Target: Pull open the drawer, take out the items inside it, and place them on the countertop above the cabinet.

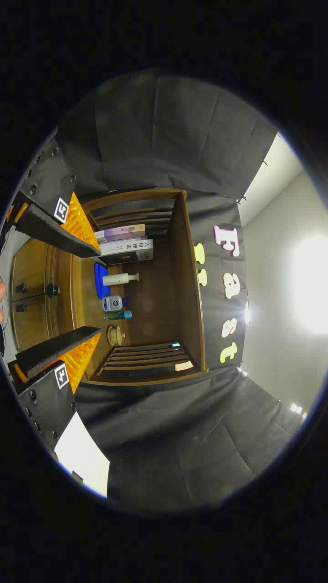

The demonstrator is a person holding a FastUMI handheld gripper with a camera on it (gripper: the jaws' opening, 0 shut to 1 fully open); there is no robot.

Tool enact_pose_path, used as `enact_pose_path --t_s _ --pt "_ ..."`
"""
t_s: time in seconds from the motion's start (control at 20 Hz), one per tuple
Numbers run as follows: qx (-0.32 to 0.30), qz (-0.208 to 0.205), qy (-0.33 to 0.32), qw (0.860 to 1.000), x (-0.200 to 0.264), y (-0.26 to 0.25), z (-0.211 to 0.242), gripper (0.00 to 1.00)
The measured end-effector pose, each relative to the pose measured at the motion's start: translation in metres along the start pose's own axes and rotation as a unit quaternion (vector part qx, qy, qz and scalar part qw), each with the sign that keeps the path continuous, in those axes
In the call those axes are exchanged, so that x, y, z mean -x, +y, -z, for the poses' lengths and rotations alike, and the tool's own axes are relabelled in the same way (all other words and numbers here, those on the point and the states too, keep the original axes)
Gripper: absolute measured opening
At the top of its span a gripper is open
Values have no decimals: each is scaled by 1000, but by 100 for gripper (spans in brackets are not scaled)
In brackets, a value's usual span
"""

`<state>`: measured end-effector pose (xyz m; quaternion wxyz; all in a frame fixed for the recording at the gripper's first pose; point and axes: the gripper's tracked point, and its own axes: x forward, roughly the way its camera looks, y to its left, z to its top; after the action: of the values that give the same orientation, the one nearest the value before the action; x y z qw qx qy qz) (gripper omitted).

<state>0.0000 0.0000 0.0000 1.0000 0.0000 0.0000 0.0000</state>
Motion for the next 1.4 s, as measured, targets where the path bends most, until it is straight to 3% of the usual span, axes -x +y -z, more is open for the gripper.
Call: enact_pose_path --t_s 0.45,0.85,1.4 --pt "21 7 17 1000 -7 3 20 96" --pt "-3 17 -6 1000 -9 -2 20 95" --pt "27 -9 30 999 -36 9 73 96"
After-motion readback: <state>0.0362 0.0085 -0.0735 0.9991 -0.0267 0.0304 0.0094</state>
